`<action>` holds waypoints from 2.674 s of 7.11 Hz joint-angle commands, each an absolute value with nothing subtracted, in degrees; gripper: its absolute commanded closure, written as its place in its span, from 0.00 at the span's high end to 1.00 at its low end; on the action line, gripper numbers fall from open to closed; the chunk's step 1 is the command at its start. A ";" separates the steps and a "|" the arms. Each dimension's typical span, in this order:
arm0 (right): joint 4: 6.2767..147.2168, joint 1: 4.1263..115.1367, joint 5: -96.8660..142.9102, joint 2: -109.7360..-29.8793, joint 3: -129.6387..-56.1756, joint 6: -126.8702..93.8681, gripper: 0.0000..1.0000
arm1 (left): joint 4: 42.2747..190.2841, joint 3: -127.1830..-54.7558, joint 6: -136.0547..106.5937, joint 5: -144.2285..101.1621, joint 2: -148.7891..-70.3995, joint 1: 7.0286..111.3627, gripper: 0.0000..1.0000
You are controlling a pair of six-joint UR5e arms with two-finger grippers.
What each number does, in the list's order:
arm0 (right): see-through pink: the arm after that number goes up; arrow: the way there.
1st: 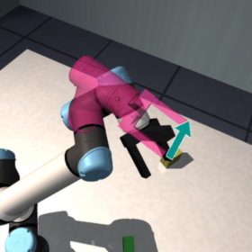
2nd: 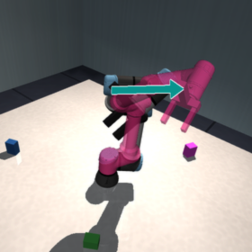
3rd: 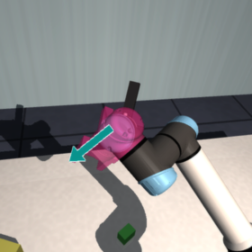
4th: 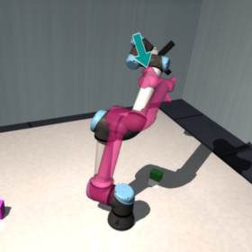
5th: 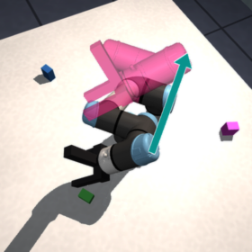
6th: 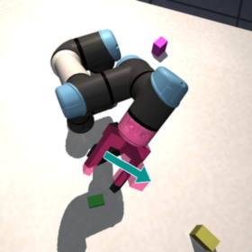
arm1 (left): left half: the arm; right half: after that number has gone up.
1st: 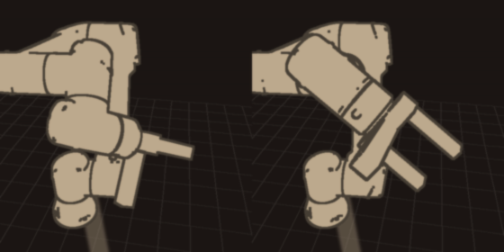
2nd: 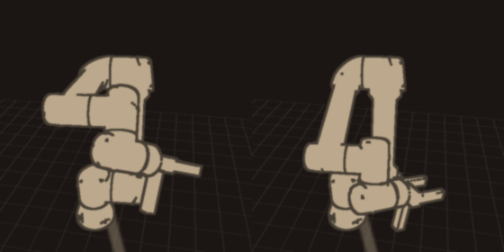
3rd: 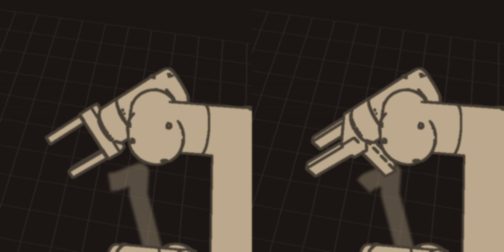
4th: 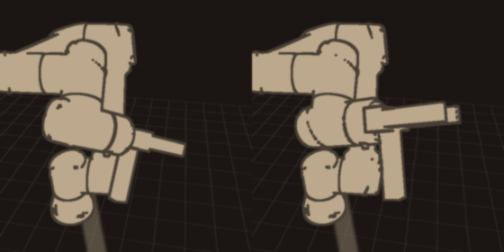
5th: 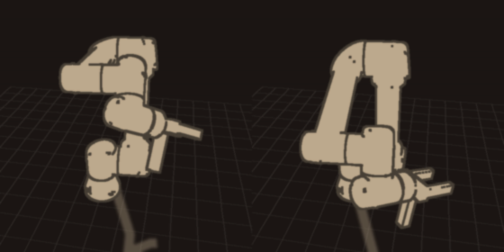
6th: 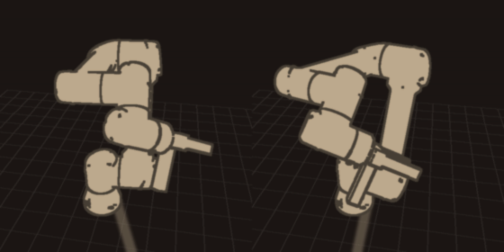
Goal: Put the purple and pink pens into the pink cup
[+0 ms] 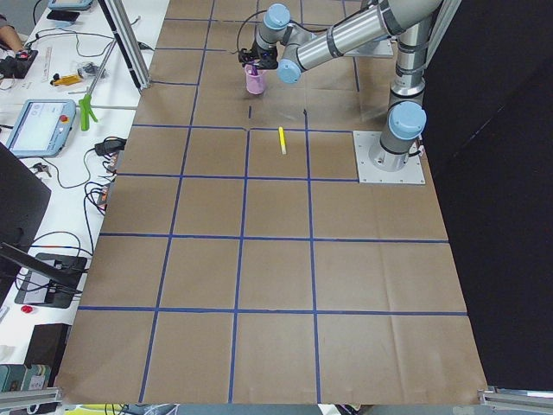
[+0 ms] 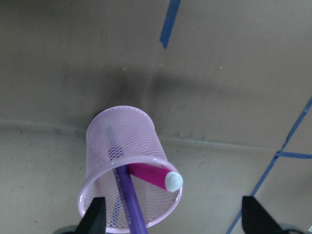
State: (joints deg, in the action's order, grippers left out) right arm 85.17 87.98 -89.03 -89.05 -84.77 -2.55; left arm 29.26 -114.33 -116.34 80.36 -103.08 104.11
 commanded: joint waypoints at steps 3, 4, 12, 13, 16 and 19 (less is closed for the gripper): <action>84.90 87.98 -89.12 -89.21 -85.17 -2.55 1.00 | 52.03 -113.82 -70.36 86.92 -88.12 92.16 0.96; 84.90 87.98 -89.12 -89.21 -85.17 -2.55 1.00 | 56.21 -113.64 -58.13 86.92 -84.67 88.54 0.96; 85.25 89.03 -89.82 -88.77 -84.64 -3.34 1.00 | 79.98 -95.81 -5.19 91.59 -89.91 88.85 0.98; 85.25 88.95 -89.91 -88.42 -84.64 -3.34 1.00 | 82.24 -94.84 -5.10 91.50 -89.91 90.42 0.98; 85.43 88.95 -89.91 -88.95 -84.55 -3.34 1.00 | 85.87 -91.76 -5.10 91.49 -89.48 91.76 0.98; 85.43 88.95 -89.82 -89.12 -84.55 -3.43 1.00 | 88.07 -91.67 -4.40 91.41 -88.68 91.41 0.98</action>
